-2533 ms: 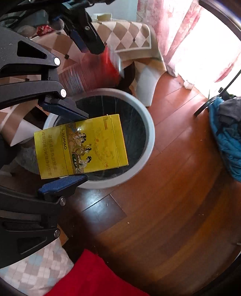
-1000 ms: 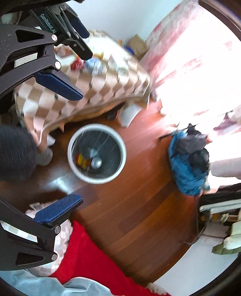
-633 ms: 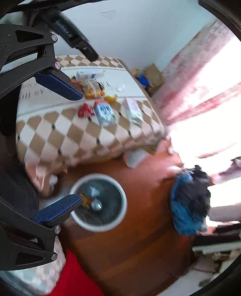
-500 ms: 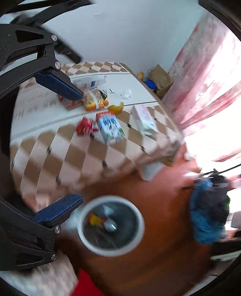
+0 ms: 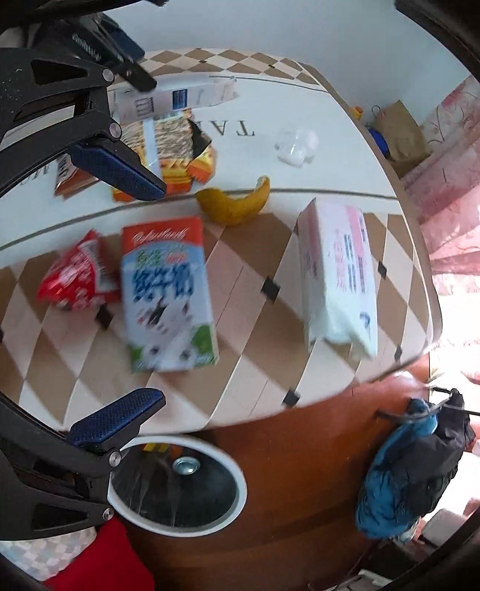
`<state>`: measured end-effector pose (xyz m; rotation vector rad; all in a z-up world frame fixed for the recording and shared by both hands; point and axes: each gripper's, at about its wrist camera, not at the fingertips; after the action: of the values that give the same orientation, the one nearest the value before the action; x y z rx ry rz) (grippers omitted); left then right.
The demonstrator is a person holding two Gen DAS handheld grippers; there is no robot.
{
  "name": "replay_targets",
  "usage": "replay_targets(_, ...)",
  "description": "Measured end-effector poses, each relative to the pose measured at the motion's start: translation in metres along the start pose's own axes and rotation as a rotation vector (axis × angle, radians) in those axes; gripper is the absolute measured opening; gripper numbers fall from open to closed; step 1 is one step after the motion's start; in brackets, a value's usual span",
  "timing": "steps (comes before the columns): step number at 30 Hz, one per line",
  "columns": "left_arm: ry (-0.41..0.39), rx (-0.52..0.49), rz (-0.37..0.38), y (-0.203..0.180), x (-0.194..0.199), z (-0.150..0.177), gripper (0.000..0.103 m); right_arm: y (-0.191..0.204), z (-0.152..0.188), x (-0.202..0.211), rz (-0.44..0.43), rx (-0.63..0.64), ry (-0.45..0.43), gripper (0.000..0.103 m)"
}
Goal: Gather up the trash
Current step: 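Grasp the white box with the left tool while the right tool grasps the milk carton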
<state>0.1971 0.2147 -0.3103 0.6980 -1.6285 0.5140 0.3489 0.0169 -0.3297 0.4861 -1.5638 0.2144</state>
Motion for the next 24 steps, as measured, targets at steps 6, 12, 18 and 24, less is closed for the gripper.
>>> replay_targets(6,0.000,-0.012,0.051,-0.002,-0.017,-0.005,0.093,0.013,-0.010,-0.016,0.045,0.038,0.036,0.102)
replay_targets(12,-0.003,-0.029,0.057,0.001,-0.029,-0.006,0.062,0.017,-0.014,-0.027,0.065,0.051,0.058,0.103)
replay_targets(18,0.007,-0.033,0.078,0.003,-0.036,-0.010,0.038,0.015,-0.013,-0.030,0.068,0.046,0.065,0.102)
replay_targets(24,-0.014,-0.039,0.073,0.010,-0.030,-0.006,0.031,0.018,-0.008,-0.026,0.054,0.048,0.040,0.092)
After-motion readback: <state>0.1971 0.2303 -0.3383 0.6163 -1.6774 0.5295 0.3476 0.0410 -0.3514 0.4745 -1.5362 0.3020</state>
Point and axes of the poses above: each gripper's, at about its wrist camera, not at the fingertips, and x roughly against the way its jaws point, y to its left, z to its underside, and after that the axes turned 4 degrees about y, right-handed
